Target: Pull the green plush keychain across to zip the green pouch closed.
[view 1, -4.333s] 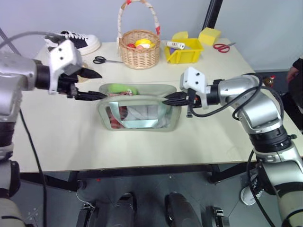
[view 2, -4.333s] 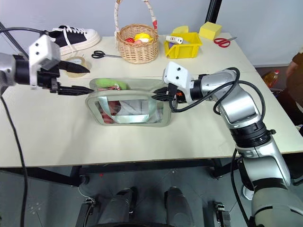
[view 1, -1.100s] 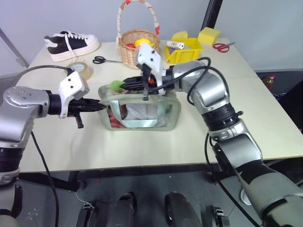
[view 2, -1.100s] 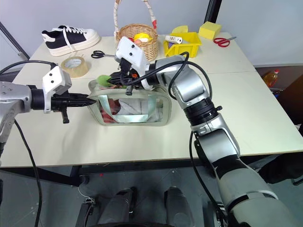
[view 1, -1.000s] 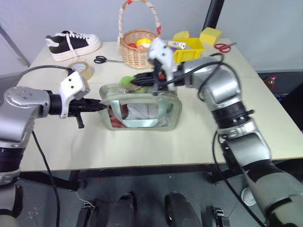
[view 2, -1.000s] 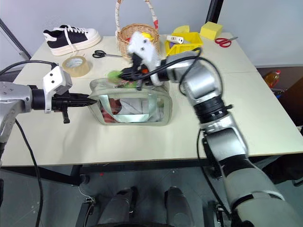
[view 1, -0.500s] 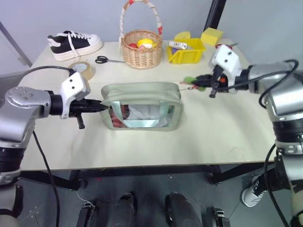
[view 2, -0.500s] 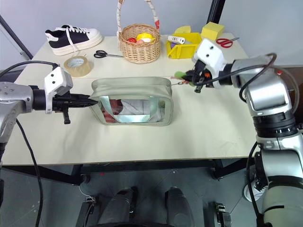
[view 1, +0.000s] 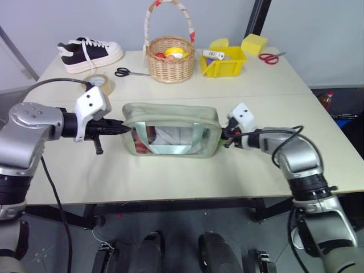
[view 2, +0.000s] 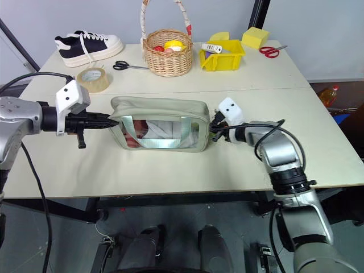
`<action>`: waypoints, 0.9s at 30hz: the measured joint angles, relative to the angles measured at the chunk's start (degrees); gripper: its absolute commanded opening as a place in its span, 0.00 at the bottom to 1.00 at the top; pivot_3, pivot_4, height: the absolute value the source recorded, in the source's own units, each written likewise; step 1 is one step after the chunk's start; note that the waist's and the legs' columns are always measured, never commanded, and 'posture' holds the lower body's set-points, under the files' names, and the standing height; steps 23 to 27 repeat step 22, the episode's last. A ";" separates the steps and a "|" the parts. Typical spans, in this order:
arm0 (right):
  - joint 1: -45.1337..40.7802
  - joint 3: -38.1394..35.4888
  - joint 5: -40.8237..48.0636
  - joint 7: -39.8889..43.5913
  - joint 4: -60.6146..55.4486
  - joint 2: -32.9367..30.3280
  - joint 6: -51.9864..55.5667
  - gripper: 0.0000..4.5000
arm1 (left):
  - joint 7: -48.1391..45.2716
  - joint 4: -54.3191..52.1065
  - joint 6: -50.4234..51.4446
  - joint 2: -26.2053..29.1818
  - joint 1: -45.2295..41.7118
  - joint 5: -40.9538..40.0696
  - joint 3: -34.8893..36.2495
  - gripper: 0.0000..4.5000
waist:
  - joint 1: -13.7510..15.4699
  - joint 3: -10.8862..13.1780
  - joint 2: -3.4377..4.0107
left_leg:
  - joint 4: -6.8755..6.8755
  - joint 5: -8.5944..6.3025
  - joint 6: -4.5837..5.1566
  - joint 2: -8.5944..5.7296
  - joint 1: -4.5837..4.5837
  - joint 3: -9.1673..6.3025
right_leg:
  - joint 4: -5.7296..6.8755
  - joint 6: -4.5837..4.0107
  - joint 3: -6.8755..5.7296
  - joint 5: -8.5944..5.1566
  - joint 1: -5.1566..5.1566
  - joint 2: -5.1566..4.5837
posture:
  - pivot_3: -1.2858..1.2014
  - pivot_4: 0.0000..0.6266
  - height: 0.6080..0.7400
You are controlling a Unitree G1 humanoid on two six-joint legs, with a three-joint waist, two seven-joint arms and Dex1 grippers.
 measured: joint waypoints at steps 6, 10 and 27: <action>-5.53 -2.68 2.80 4.34 0.21 -6.41 2.58 0.57 | 0.58 0.54 1.14 -0.39 -0.44 -0.74 0.11 0.47 | 0.02 0.04 0.05 | 0.00 0.00 0.00 -0.01 -0.02 0.00 | -0.01 0.00 0.00 0.00 -0.03 0.00 | 0.52 0.24 1.00; -11.34 -3.75 3.91 10.87 0.51 -14.57 1.98 1.00 | -0.14 1.75 4.05 -0.14 -3.48 -3.35 1.48 0.95 | 0.02 0.04 0.04 | -0.04 0.00 0.00 0.00 -0.03 0.00 | -0.06 0.01 -0.03 -0.01 -0.03 0.00 | 0.52 0.24 1.00; -12.37 -4.13 13.70 22.11 -11.94 -22.43 9.35 1.00 | -2.91 7.24 7.92 4.34 -5.97 -5.92 4.91 0.99 | -1.18 0.07 0.09 | -0.06 -0.01 0.01 0.02 -0.04 0.01 | -0.08 0.02 -0.01 -0.02 -0.04 -0.02 | 0.52 0.24 1.00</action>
